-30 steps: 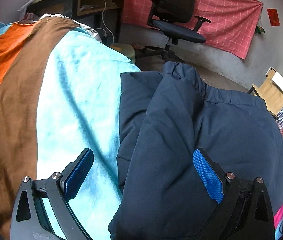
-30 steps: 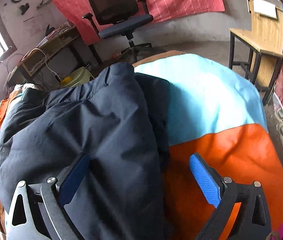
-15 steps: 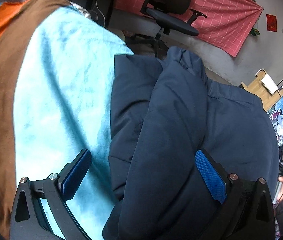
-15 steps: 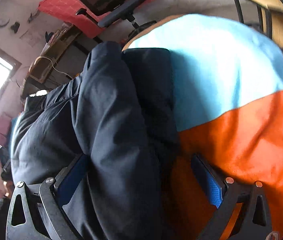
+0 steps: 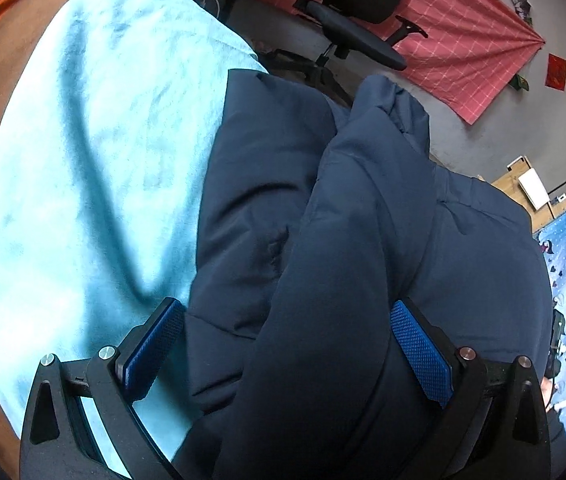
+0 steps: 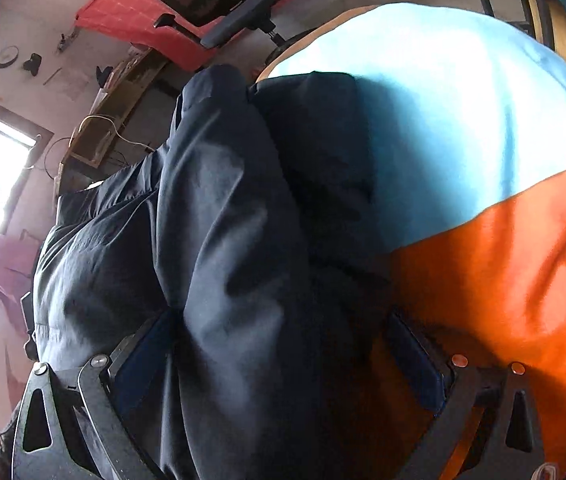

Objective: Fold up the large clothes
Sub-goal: 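Grasp the jacket bundle edge with both tools and fold it over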

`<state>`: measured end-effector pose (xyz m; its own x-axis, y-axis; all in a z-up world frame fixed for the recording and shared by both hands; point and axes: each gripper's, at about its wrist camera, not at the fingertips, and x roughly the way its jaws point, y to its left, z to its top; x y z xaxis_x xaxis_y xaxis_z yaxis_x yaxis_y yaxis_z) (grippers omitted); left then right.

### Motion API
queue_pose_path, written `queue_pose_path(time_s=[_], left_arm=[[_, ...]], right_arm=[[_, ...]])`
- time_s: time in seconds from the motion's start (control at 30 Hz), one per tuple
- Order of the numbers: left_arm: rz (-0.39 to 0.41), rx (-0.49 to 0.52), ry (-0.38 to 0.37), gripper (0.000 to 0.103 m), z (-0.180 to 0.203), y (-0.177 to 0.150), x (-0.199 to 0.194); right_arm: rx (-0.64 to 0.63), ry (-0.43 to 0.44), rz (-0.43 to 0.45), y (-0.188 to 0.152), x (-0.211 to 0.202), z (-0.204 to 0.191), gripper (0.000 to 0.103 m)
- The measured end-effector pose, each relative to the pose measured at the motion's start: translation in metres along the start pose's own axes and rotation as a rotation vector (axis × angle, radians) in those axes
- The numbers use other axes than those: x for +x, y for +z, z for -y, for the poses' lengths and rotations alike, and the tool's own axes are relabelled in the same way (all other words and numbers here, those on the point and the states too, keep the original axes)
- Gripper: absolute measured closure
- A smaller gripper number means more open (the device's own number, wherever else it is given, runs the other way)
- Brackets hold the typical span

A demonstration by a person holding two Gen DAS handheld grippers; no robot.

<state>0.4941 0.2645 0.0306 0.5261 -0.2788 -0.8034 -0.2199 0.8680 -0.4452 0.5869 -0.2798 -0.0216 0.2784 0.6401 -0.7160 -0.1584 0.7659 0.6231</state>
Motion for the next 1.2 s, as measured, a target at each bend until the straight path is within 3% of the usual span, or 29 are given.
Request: queue_pose_path(time_s=[0.07, 0.2, 0.27, 0.47, 0.6, 0.8, 0.97, 1.2], left_arm=[[0.003, 0.004, -0.003, 0.009, 0.003, 0.001, -0.003], [0.031, 0.016, -0.011, 0.029, 0.007, -0.003, -0.012], [0.047, 0.017, -0.016, 0.043, 0.008, -0.005, -0.016], [0.100, 0.052, 0.029, 0.067, 0.022, -0.017, -0.031], [0.116, 0.090, 0.105, 0.073, 0.039, -0.024, -0.032], [0.142, 0.125, 0.161, 0.085, 0.054, -0.037, -0.046], [0.171, 0.124, 0.207, 0.088, 0.065, -0.048, -0.054], [0.212, 0.145, 0.198, 0.089, 0.085, -0.051, -0.068]], right_arm=[[-0.013, -0.002, -0.002, -0.001, 0.001, -0.005, 0.003], [-0.003, 0.025, 0.020, -0.007, -0.004, -0.005, 0.028], [-0.006, 0.026, 0.038, -0.011, -0.008, -0.006, 0.036], [-0.033, -0.007, 0.077, -0.018, -0.018, -0.019, 0.059], [-0.075, -0.055, 0.106, -0.023, -0.025, -0.034, 0.073], [-0.144, -0.123, 0.142, -0.028, -0.030, -0.063, 0.084], [-0.140, -0.121, 0.176, -0.030, -0.042, -0.076, 0.085], [-0.195, -0.134, 0.205, -0.035, -0.058, -0.099, 0.088]])
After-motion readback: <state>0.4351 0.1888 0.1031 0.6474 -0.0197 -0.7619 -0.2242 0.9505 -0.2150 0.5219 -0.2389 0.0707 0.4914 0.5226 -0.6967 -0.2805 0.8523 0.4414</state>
